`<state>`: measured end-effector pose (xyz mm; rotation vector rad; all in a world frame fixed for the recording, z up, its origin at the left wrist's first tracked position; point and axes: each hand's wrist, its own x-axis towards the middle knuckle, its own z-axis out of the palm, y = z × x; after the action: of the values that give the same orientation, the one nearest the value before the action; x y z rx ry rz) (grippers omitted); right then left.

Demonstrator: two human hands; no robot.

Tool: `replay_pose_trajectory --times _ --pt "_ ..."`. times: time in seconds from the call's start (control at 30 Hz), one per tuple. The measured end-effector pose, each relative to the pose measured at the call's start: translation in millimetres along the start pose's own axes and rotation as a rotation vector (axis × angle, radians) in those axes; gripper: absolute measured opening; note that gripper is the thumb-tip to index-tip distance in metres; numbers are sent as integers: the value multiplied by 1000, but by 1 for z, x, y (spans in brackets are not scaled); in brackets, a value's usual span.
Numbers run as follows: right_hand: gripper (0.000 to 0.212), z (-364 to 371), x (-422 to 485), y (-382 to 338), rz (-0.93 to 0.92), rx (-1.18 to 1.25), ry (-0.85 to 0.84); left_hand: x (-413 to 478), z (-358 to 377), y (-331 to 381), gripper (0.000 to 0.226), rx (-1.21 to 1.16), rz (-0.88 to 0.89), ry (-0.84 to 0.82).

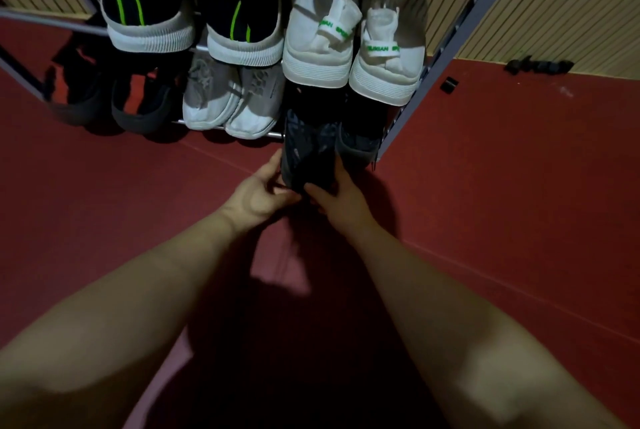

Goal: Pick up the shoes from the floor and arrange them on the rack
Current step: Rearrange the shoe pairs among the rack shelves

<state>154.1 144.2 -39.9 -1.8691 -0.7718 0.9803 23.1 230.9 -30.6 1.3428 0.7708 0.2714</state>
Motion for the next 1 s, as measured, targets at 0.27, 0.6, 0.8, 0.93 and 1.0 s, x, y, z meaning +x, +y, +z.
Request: replay_pose_trajectory --times 0.27,0.6,0.8,0.93,1.0 --pt "75 -18 12 10 -160 -463 -28 15 -12 -9 82 315 95 146" --pt "76 4 1 16 -133 -288 92 22 -19 -16 84 410 149 135" --pt "79 15 1 4 -101 -159 124 20 -16 -14 77 56 56 99" --pt "77 13 4 0 -137 -221 136 25 -20 -12 78 -9 65 58" --pt "76 12 2 -2 -147 -231 145 26 -20 -13 81 -39 60 44"
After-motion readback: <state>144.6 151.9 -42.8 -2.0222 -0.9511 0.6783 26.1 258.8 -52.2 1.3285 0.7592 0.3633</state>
